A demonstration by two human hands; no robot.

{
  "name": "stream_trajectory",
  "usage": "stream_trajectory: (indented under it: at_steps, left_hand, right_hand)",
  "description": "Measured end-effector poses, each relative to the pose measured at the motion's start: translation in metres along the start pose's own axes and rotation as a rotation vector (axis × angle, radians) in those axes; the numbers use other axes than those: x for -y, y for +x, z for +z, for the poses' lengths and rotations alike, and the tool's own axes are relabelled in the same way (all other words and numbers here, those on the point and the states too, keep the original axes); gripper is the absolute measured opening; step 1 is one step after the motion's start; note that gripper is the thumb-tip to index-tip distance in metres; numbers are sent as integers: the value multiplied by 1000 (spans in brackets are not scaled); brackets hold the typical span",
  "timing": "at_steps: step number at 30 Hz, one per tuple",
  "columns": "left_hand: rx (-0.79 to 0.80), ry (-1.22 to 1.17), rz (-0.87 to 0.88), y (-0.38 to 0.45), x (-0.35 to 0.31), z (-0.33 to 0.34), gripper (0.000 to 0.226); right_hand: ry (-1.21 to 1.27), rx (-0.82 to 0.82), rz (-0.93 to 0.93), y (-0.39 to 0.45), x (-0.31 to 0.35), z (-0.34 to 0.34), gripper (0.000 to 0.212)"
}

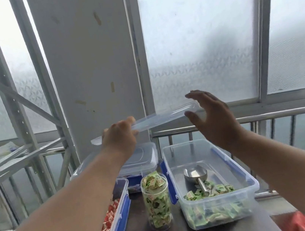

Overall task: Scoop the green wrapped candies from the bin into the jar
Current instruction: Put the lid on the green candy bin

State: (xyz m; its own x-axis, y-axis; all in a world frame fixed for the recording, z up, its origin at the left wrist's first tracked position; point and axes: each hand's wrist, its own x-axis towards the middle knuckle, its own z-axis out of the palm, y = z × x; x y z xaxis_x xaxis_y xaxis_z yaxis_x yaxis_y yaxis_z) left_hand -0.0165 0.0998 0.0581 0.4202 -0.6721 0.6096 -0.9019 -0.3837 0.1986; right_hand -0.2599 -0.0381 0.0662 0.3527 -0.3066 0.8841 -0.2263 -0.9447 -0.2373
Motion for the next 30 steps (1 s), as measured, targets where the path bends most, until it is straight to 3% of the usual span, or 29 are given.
stream_trajectory:
  at_steps: [4,9,12,15,17,19,21,26,30]
  left_hand:
    - [-70,-256,21,5,-40,-21,8]
    - [-166,-652,-20,14,-92,-48,41]
    - [-186,-897,-84,17,-117,-56,49]
    - [-150,-1121,-189,18,-135,-57,47]
    - [-116,-1190,-269,16,-141,-56,53]
    - [-70,-1183,-305,11,-140,-53,67]
    - [5,-1032,-294,3,-137,-47,85]
    - [164,-682,-279,-31,-138,-16,77]
    - [267,-644,-245,-79,-139,20,85]
  right_hand:
    - [5,-47,72,-3,-9,-44,73]
    - [-84,-60,260,-13,-25,-85,87]
    - [-78,37,420,-25,-36,-99,96]
    - [157,197,662,-39,-45,-104,106]
    - [463,179,844,-46,-47,-102,87]
    - [616,109,919,-51,-49,-98,51]
    - [598,32,917,-56,-52,-93,34]
    - [511,-55,942,-76,-68,-77,38]
    - [452,-37,1092,-102,-83,-59,68]
